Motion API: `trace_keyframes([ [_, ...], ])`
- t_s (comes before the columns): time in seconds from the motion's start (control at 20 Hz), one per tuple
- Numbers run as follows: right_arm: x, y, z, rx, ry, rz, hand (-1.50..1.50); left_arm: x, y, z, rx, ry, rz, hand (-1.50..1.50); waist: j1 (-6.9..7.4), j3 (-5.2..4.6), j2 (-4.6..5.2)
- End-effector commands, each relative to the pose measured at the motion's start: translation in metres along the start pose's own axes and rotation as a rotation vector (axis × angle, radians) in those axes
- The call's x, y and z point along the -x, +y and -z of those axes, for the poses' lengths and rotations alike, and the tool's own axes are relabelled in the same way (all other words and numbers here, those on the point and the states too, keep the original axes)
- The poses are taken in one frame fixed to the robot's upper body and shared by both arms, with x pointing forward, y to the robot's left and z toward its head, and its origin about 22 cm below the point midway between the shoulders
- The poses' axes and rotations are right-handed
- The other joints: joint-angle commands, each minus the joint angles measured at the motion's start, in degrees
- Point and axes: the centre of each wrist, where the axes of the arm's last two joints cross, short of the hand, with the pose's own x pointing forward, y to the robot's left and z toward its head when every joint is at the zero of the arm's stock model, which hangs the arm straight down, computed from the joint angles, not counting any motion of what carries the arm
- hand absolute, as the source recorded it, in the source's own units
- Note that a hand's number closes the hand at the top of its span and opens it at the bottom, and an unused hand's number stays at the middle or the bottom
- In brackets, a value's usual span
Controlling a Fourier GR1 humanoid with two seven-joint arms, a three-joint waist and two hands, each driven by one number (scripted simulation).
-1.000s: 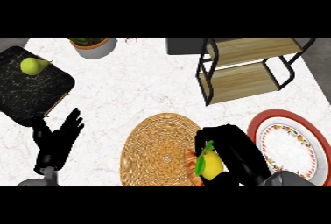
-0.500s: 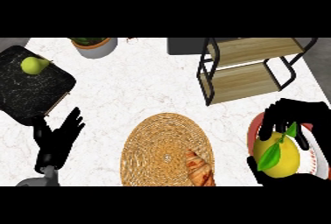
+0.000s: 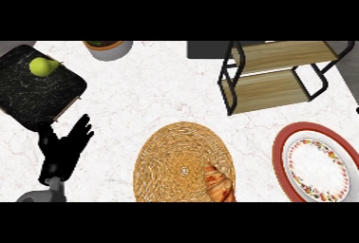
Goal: Pick the lemon from the placemat and place it in the tiered shelf
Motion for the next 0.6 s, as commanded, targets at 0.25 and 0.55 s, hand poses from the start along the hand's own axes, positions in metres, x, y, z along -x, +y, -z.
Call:
trace_keyframes([
  [0.25,0.013,-0.058,0.061,0.072,0.043,0.022,1.5,-0.009,-0.001,0.001,0.019,-0.006,-0.002,0.0,1.05,-0.04,0.24],
  [0.55,0.037,-0.067,0.1,0.004,0.046,0.003,1.5,0.008,-0.004,0.003,0.031,-0.007,-0.005,0.0,1.19,-0.04,0.39],
])
